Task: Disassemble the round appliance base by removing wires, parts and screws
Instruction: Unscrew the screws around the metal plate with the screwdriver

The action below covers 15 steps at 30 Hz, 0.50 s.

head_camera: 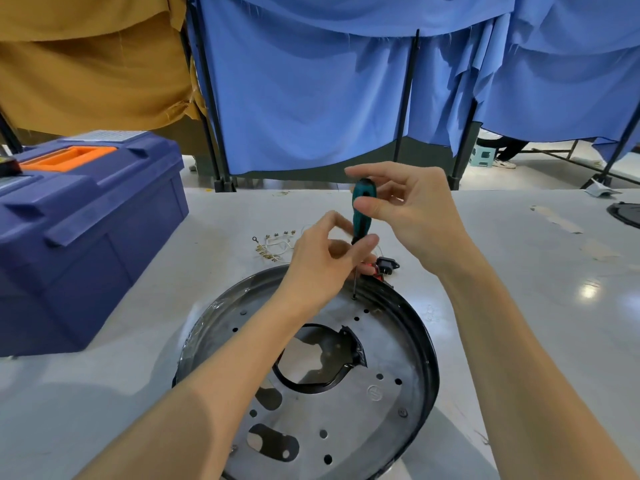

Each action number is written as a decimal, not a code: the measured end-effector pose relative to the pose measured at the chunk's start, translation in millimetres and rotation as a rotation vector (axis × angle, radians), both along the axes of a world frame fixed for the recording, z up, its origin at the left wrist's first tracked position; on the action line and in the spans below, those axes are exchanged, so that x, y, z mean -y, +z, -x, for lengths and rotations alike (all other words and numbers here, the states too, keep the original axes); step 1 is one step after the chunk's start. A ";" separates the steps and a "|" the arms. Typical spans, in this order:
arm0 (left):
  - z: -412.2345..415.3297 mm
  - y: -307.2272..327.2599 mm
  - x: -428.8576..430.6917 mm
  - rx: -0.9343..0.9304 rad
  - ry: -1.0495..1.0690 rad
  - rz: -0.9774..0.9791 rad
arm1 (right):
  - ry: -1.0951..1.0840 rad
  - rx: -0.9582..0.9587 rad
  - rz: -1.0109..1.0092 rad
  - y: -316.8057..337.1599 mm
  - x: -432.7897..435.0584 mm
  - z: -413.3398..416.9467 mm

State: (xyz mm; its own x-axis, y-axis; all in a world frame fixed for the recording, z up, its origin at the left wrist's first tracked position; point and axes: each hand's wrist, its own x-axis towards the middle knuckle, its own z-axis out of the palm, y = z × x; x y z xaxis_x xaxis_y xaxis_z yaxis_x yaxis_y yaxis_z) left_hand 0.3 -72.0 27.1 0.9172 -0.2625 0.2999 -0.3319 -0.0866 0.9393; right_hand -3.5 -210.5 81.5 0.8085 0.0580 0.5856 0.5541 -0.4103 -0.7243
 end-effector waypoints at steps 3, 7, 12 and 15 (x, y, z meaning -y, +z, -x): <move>-0.4 1.1 1.5 0.027 0.003 -0.015 | 0.051 -0.028 -0.043 -0.1 1.8 -0.6; -0.3 -1.3 2.6 0.012 0.048 -0.070 | 0.055 -0.064 -0.005 -1.0 -0.3 -2.2; 1.7 0.2 1.2 0.001 0.099 -0.011 | -0.004 -0.010 -0.041 -5.4 -8.7 -1.9; 2.7 1.8 1.9 0.025 0.104 -0.049 | 0.021 -0.037 -0.067 -4.3 -9.8 -0.4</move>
State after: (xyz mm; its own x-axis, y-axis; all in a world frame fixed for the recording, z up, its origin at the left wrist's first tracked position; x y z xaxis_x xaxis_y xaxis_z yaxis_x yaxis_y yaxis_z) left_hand -2.4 -73.9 28.8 0.9325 -0.1811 0.3126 -0.3424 -0.1669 0.9246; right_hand -3.1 -200.7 77.1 0.8284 0.0370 0.5589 0.5349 -0.3483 -0.7698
